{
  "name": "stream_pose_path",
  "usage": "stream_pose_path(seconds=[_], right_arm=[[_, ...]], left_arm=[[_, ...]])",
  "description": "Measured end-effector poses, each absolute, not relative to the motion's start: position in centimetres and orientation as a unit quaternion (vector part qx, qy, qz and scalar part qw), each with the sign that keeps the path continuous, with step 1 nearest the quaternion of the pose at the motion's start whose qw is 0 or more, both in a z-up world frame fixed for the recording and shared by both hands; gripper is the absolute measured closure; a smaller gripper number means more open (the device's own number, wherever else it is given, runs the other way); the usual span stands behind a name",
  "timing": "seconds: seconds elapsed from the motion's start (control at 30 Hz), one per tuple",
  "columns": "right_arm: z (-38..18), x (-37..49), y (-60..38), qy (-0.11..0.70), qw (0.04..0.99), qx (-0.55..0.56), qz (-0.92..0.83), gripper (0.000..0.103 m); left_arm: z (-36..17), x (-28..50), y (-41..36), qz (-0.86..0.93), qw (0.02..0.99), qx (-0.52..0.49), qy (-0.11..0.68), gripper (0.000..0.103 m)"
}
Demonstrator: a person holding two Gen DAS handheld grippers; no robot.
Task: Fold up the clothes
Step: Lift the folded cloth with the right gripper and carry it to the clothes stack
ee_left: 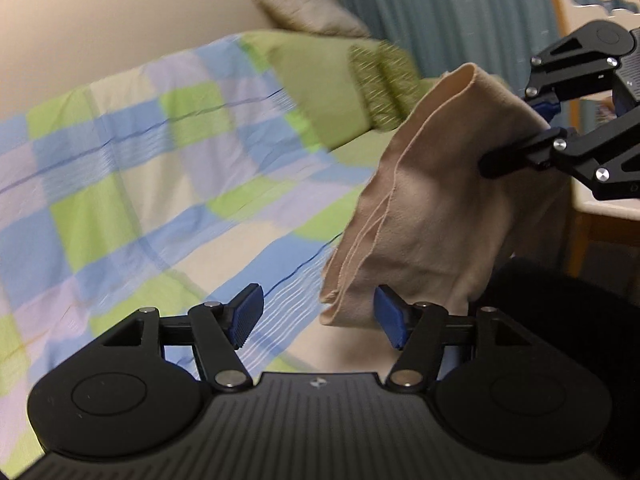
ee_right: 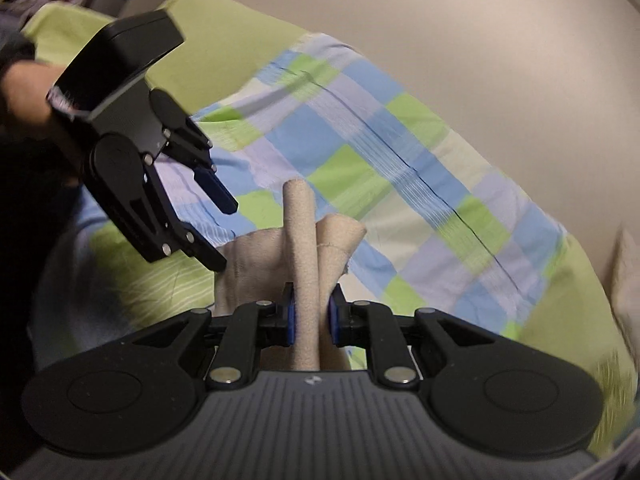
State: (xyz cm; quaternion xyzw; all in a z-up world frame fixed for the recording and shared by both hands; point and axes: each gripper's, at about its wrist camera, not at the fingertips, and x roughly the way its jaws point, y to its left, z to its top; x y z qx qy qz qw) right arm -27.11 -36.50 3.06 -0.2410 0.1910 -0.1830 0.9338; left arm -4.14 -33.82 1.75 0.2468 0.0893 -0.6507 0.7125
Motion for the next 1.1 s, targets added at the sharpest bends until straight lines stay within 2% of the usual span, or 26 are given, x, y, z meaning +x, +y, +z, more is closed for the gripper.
stream_pose_path(seconds=[0.13,0.33,0.6,0.67,0.77,0.83,0.93,1.0,1.07,1.1], right_arm=[[5.1,-31.7,-36.4,0.197,0.930,-0.169,-0.260,0.090],[8.9,-43.0,-35.1,0.202,0.875,-0.057,-0.436,0.090],[13.3,-57.2,-38.8,0.222,0.752,-0.004,-0.621,0.090],[13.9,-59.7,-41.1,0.256,0.689,-0.061,-0.675,0.090],[12.6,-61.0,-44.1,0.306,0.605,-0.165,-0.716,0.090],[9.3,-61.0,-46.5,0.366,0.563,-0.232,-0.704,0.089],[2.4,-60.5,-49.0,0.466,0.550,-0.263,-0.641,0.090],[-0.6,-60.2,-49.5,0.503,0.553,-0.258,-0.613,0.089],[-3.4,-59.5,-49.0,0.521,0.563,-0.255,-0.588,0.085],[-4.4,-59.2,-48.7,0.529,0.563,-0.258,-0.580,0.079]], left_arm=[[4.0,-7.7,-35.9,-0.709,0.668,0.221,0.054,0.038],[6.9,-17.0,-41.2,-0.823,0.538,0.182,-0.008,0.035],[8.4,-26.8,-47.8,-0.892,0.420,0.165,-0.018,0.034],[8.3,-28.3,-49.7,-0.898,0.405,0.169,-0.018,0.033],[7.5,-29.7,-51.9,-0.901,0.396,0.176,-0.009,0.032],[6.7,-30.5,-52.9,-0.902,0.391,0.182,0.002,0.031],[5.0,-31.6,-54.4,-0.902,0.382,0.200,0.029,0.031],[3.4,-32.2,-55.3,-0.901,0.372,0.218,0.047,0.031],[2.7,-32.7,-55.5,-0.902,0.363,0.228,0.055,0.031],[2.4,-32.9,-55.5,-0.902,0.359,0.231,0.058,0.031]])
